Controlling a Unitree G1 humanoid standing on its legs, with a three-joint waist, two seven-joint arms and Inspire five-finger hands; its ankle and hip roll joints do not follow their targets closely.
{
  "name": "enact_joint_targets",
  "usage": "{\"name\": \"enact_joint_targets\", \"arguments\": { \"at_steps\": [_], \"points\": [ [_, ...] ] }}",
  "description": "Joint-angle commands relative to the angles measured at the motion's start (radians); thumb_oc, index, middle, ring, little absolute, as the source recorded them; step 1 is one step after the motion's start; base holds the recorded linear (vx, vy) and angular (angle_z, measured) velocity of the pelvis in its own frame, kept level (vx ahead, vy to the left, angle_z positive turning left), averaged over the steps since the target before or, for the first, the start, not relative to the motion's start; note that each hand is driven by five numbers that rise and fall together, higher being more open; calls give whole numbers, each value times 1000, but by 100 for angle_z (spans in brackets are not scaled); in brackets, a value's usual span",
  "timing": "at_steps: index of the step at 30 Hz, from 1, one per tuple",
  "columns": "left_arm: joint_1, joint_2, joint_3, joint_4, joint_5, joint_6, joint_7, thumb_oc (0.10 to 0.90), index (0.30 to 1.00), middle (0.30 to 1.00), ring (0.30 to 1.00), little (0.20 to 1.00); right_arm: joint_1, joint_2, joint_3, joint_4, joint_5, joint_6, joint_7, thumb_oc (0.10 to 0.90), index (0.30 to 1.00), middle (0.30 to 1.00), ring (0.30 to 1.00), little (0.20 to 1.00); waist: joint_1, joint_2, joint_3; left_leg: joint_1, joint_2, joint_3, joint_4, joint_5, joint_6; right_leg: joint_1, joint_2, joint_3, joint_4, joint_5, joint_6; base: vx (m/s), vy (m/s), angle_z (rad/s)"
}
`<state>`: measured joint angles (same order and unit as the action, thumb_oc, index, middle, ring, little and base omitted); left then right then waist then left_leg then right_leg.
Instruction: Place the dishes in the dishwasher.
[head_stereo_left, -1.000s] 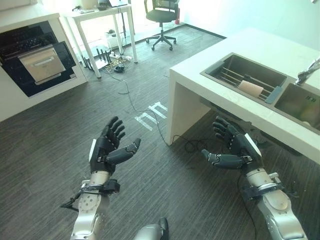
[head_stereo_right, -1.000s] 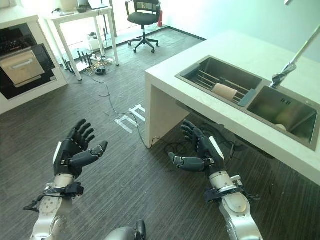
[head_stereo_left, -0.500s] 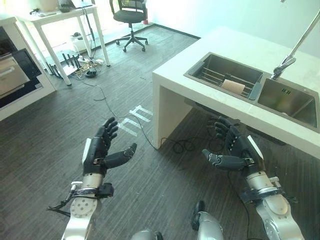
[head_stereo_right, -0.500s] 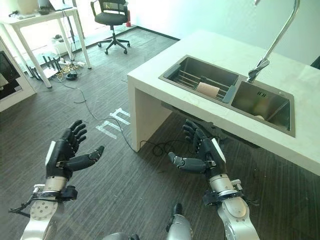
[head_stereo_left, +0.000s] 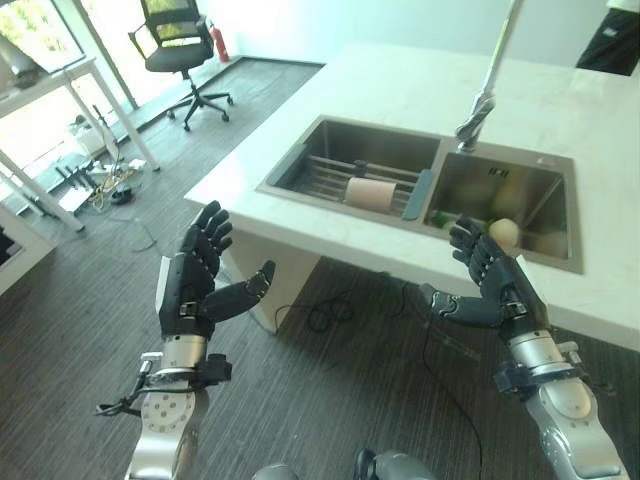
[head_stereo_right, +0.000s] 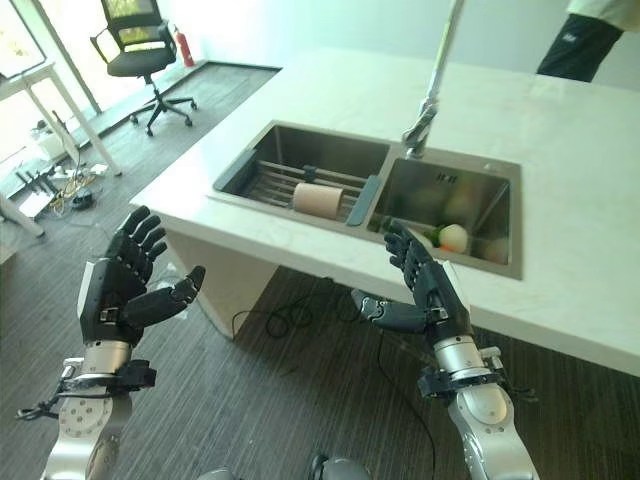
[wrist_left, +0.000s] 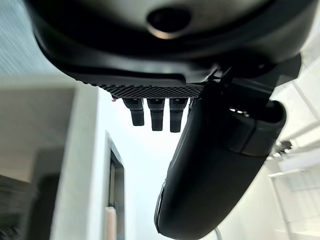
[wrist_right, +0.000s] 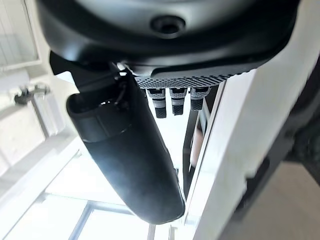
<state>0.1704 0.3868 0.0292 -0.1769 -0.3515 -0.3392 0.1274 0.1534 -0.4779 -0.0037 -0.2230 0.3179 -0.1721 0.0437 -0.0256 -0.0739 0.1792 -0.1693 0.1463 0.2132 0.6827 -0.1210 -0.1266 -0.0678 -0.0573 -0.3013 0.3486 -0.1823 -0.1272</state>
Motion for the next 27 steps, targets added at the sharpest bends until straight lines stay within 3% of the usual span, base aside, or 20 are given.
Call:
{"name": "enact_joint_targets", "arguments": {
  "at_steps": [1, 2, 3, 5, 7, 8, 10, 14, 18, 20, 21, 24, 27],
  "points": [
    [-52, 20, 84, -137, -7, -195, 45, 800, 900, 900, 900, 900, -106, -14, -75, -111, 31, -116, 20, 800, 900, 900, 900, 900, 23, 29, -25, 122, -71, -19, -383, 81, 53, 3, -24, 107, -49, -11, 182, 256, 197, -56],
    [-51, 21, 87, -141, -4, -197, 49, 800, 900, 900, 900, 900, -105, -13, -76, -113, 29, -115, 22, 800, 900, 900, 900, 900, 23, 36, -27, 111, -68, -30, -383, 72, 51, 3, -16, 113, -49, -13, 183, 301, 297, -60],
    [-52, 27, 96, -152, 13, -201, 78, 800, 900, 900, 900, 900, -101, -9, -70, -120, 24, -112, 37, 800, 900, 900, 900, 900, 24, 62, -29, 47, -66, -102, -383, 31, 45, 7, 16, 149, -49, -24, 188, 155, 156, -58],
    [-58, 28, 97, -160, 20, -199, 98, 800, 900, 900, 900, 900, -99, -9, -58, -125, 17, -103, 46, 800, 900, 900, 900, 900, 30, 78, -35, -14, -60, -161, -383, 19, 34, 20, 37, 179, -49, -44, 189, 234, 197, -71],
    [-60, 28, 92, -160, 14, -210, 88, 800, 900, 900, 900, 900, -101, -22, -50, -125, 16, -99, 48, 800, 900, 900, 900, 900, 41, 91, -37, -88, -38, -209, -383, 61, 18, 58, 64, 207, -49, -81, 180, 358, 267, -84],
    [-60, 25, 92, -161, -1, -217, 72, 800, 900, 900, 900, 900, -101, -27, -53, -126, 9, -99, 49, 800, 900, 900, 900, 900, 45, 91, -36, -100, -28, -200, -383, 76, 16, 78, 63, 209, -49, -94, 178, 473, 438, -98],
    [-81, 40, 96, -157, -42, -209, 40, 800, 900, 900, 900, 900, -91, -47, -78, -135, 24, -101, 55, 800, 900, 900, 900, 900, 30, 85, -40, -86, -16, -143, -383, 34, 34, 109, 32, 190, -49, -101, 195, 382, 399, -63],
    [-112, 64, 100, -142, -56, -186, -4, 800, 900, 900, 900, 900, -67, -43, -115, -143, 52, -90, 60, 800, 900, 900, 900, 900, 21, 78, -52, -61, -35, -121, -383, 3, 61, 150, 5, 175, -49, -103, 217, 273, 257, -7],
    [-124, 75, 101, -154, -99, -96, -128, 800, 900, 900, 900, 900, -58, -11, -124, -157, 19, -65, 58, 800, 900, 900, 900, 900, 31, 64, -64, -32, -88, -134, -383, -31, 105, 178, -27, 144, -49, -31, 256, 307, 289, 9],
    [-139, 87, 101, -152, -120, -47, -193, 800, 900, 900, 900, 900, -68, 10, -118, -150, -3, -58, 56, 800, 900, 900, 900, 900, 29, 68, -71, -8, -115, -143, -383, -50, 133, 209, -13, 122, -49, 65, 288, 311, 330, 12],
    [-143, 87, 92, -155, -116, -38, -216, 800, 900, 900, 900, 900, -71, 21, -109, -152, -11, -56, 58, 800, 900, 900, 900, 900, 25, 75, -68, 9, -124, -148, -383, -59, 143, 188, -6, 111, 44, 124, 302, 187, 242, 5],
    [-154, 91, 78, -159, -121, -29, -239, 800, 900, 900, 900, 900, -79, 29, -93, -149, -29, -51, 75, 800, 900, 900, 900, 900, 17, 86, -62, 37, -131, -142, -383, -75, 155, 74, -19, 110, 228, 159, 301, 96, 199, 5],
    [-175, 98, 79, -167, -145, -36, -229, 800, 900, 900, 900, 900, -80, 19, -89, -141, -33, -59, 86, 800, 900, 900, 900, 900, 18, 85, -60, 52, -126, -129, -383, -80, 151, 40, -38, 73, 152, 133, 286, 91, 39, -24]
  ]
}}
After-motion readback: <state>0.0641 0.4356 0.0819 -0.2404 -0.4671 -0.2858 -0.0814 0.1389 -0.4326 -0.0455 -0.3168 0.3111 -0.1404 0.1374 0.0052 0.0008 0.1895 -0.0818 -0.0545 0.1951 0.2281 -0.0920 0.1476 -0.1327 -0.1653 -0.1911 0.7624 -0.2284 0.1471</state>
